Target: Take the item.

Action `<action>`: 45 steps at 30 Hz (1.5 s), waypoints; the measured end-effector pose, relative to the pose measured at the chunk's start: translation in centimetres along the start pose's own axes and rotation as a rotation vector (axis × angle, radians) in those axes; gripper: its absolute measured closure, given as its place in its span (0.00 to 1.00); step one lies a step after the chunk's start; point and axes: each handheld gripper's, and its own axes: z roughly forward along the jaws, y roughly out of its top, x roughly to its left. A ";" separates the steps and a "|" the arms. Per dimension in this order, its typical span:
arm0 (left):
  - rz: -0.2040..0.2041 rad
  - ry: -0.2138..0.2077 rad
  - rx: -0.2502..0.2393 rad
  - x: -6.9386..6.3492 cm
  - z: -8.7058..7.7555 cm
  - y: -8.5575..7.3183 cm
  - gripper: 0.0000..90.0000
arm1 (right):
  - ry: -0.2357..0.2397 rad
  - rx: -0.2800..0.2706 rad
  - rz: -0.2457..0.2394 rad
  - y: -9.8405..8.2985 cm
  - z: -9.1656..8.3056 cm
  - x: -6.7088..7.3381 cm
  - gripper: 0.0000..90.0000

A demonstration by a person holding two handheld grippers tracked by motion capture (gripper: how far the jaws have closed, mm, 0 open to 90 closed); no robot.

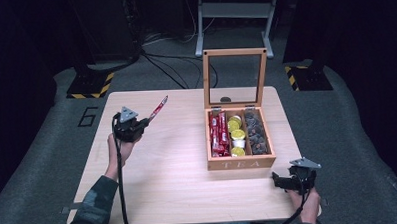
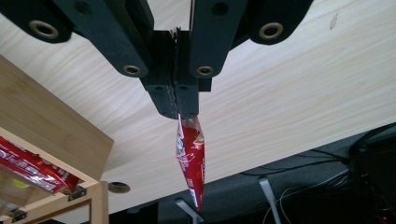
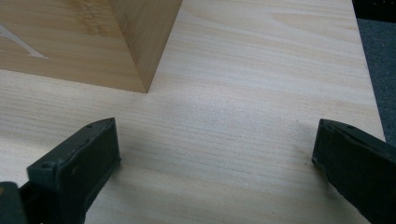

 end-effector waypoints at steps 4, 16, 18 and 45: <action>-0.018 0.017 0.002 0.5 0.1 -0.3 0.99 | 0.000 0.000 0.000 0.0 0.0 0.0 0.00; -0.054 0.052 0.025 1.7 1.1 -1.3 0.99 | -0.003 0.003 0.001 0.0 0.0 0.0 0.00; -0.058 0.055 0.029 1.8 1.3 -1.5 0.99 | -0.003 0.003 0.001 0.0 0.0 0.0 0.00; -0.128 0.102 0.079 4.1 3.7 -3.5 0.98 | -0.003 0.003 0.001 0.0 0.0 0.0 0.00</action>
